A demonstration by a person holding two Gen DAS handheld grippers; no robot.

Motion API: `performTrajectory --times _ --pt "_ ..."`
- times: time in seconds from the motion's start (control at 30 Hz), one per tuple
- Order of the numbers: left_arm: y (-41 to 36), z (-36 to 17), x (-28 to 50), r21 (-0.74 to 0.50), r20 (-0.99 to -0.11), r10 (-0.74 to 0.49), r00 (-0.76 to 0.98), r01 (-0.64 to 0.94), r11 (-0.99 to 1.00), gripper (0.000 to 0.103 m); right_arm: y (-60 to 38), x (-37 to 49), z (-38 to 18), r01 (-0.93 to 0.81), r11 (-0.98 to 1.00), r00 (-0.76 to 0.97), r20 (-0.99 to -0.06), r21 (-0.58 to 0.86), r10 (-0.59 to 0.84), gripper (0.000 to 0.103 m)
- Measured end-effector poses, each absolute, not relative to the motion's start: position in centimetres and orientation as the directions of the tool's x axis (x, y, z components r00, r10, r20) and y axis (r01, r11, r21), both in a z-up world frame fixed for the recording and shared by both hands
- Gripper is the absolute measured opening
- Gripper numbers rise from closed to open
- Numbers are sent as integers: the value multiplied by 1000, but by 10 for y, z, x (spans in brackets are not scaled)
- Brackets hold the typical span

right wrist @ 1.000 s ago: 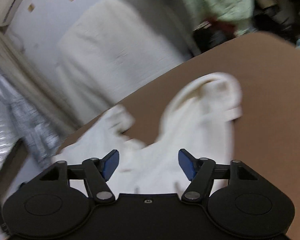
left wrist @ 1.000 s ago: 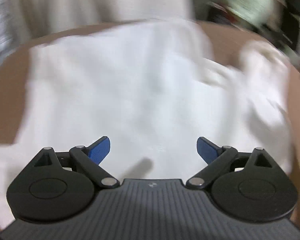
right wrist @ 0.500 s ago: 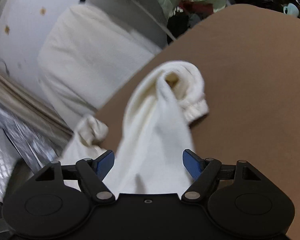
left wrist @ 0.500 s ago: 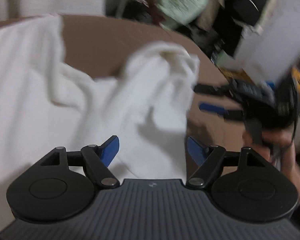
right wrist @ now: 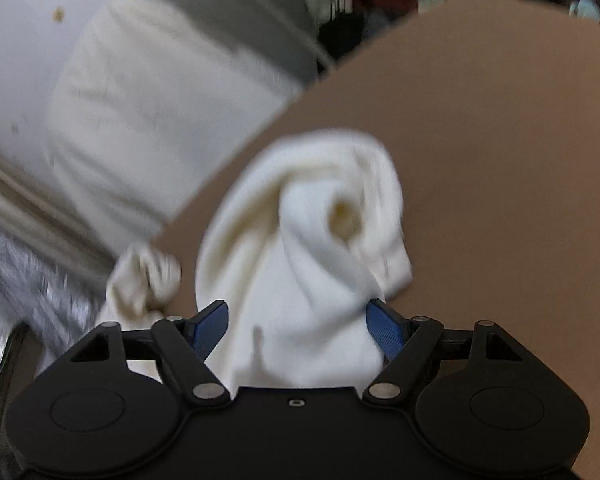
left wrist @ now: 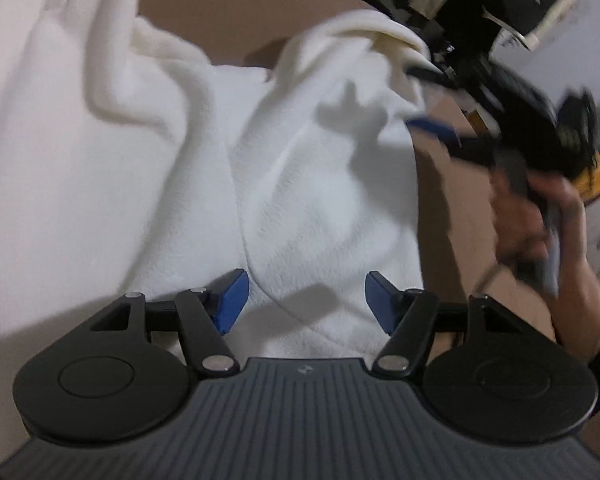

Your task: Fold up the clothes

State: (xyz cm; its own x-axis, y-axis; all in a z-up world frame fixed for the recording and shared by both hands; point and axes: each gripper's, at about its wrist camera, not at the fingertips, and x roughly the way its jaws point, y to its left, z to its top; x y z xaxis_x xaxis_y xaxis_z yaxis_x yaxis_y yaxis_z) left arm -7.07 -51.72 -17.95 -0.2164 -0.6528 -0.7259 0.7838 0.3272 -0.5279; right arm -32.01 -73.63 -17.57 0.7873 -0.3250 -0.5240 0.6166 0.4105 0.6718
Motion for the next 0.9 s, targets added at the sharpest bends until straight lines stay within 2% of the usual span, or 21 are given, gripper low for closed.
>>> performTrajectory --times 0.1,0.17,0.2,0.23,0.33,0.37,0.43,0.5,0.57,0.6,0.63,0.73,0.8,0.87,0.9 --pt "-509 -185 -56 -621 -683 -675 -279 707 337 64 -750 -291 -167 650 419 760 -530 634 -376 72" --pt "-501 -190 -42 -688 -646 -688 -331 643 336 64 -754 -271 -155 729 419 684 -588 541 -431 59" --pt "-499 -191 -36 -705 -639 -685 -349 623 340 64 -750 -261 -147 780 429 624 -607 455 -492 17" --pt "-496 -192 -29 -719 -633 -683 -364 604 344 63 -739 -249 -137 808 479 581 -596 343 -554 10" --pt "-476 -182 -8 -682 -655 -702 -280 619 389 64 -676 -207 -107 775 631 534 -505 -27 -678 10" --pt "-469 -178 -1 -664 -663 -709 -241 628 406 64 -649 -195 -99 730 676 557 -484 -101 -675 10" --pt "-455 -176 15 -653 -668 -720 -187 611 448 67 -598 -177 -86 586 794 649 -495 -159 -578 10" --pt "-442 -179 31 -661 -668 -728 -156 572 485 67 -564 -161 -88 388 915 697 -615 -108 -368 9" --pt "-432 -187 40 -701 -650 -737 -186 522 486 67 -544 -150 -100 269 962 648 -731 -41 -212 14" --pt "-429 -188 40 -704 -648 -737 -190 518 485 67 -539 -150 -105 233 972 629 -761 -14 -162 11" --pt "-427 -189 41 -707 -647 -737 -195 515 485 67 -534 -150 -111 200 980 608 -786 13 -114 14" --pt "-422 -189 39 -696 -660 -725 -195 522 493 67 -539 -158 -114 259 966 590 -792 -2 -160 23" --pt "-429 -191 34 -687 -668 -720 -189 529 498 67 -550 -170 -106 311 950 606 -774 20 -182 24" --pt "-433 -195 32 -683 -672 -717 -185 530 503 67 -557 -175 -93 336 941 631 -752 46 -189 36" --pt "-431 -193 33 -681 -672 -718 -181 531 504 67 -558 -173 -87 342 939 637 -746 46 -195 56"
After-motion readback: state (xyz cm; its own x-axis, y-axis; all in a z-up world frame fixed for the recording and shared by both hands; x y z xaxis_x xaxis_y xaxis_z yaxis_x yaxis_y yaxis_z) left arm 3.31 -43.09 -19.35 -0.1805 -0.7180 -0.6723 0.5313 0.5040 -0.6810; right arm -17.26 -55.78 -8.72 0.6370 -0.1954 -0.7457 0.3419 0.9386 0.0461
